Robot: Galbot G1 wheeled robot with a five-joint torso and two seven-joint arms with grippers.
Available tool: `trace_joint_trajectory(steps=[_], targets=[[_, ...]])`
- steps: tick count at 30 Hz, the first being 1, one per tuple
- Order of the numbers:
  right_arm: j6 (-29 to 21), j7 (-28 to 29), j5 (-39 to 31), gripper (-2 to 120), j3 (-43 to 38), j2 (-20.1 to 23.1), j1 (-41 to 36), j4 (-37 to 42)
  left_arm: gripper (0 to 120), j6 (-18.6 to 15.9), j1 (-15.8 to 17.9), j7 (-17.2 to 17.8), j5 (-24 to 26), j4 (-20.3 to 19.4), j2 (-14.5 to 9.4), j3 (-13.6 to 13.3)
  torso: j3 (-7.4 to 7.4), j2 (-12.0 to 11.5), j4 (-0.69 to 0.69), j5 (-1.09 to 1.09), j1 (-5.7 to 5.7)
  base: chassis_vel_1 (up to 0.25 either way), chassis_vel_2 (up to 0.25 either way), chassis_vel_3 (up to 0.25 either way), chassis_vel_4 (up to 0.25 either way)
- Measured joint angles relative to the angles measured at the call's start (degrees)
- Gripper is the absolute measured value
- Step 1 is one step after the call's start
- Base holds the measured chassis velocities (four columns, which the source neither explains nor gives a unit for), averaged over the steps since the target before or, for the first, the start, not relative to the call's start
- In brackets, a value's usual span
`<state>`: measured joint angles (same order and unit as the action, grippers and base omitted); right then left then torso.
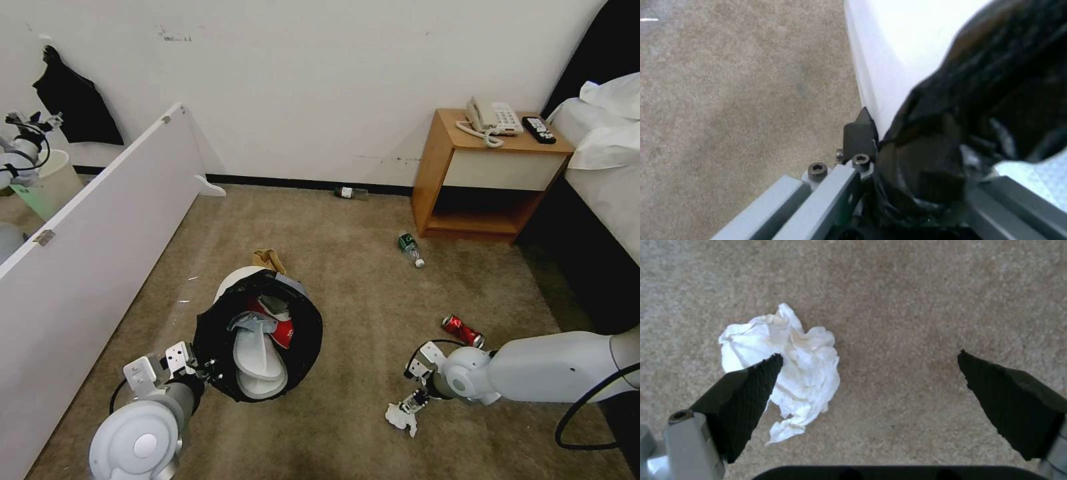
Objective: Pick up the trash bin and place the garbage on the floor into it.
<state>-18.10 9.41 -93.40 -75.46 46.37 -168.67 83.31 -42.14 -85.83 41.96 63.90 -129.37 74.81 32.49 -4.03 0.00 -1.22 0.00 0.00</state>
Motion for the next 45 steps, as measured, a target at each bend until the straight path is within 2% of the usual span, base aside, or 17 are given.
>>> trace_joint_trajectory(steps=[8, 26, 45], targets=[[0.4, 0.2, -0.1, 100, 0.0, 0.7, 0.0, 0.4, 0, 0.0, 0.1, 0.0, 0.0, 0.2, 0.0, -0.1, 0.00, 0.0, 0.00, 0.00, 0.00, 0.000, 0.000, 0.000, 0.000], [1.4, 0.5, -2.8, 100, 1.2, 6.7, -0.1, -0.6, 0, 0.0, 0.4, -0.1, 0.4, 0.7, 0.0, 0.9, 0.00, 0.0, 0.01, -0.01, 0.01, 0.000, 0.000, 0.000, 0.000], [1.4, 0.3, -4.6, 100, 2.7, 6.3, -0.3, -0.5, 0, 0.0, 1.2, -0.2, 0.8, 1.8, -0.2, 0.8, 0.00, 0.0, 0.00, 0.00, 0.00, 0.000, 0.000, 0.000, 0.000]])
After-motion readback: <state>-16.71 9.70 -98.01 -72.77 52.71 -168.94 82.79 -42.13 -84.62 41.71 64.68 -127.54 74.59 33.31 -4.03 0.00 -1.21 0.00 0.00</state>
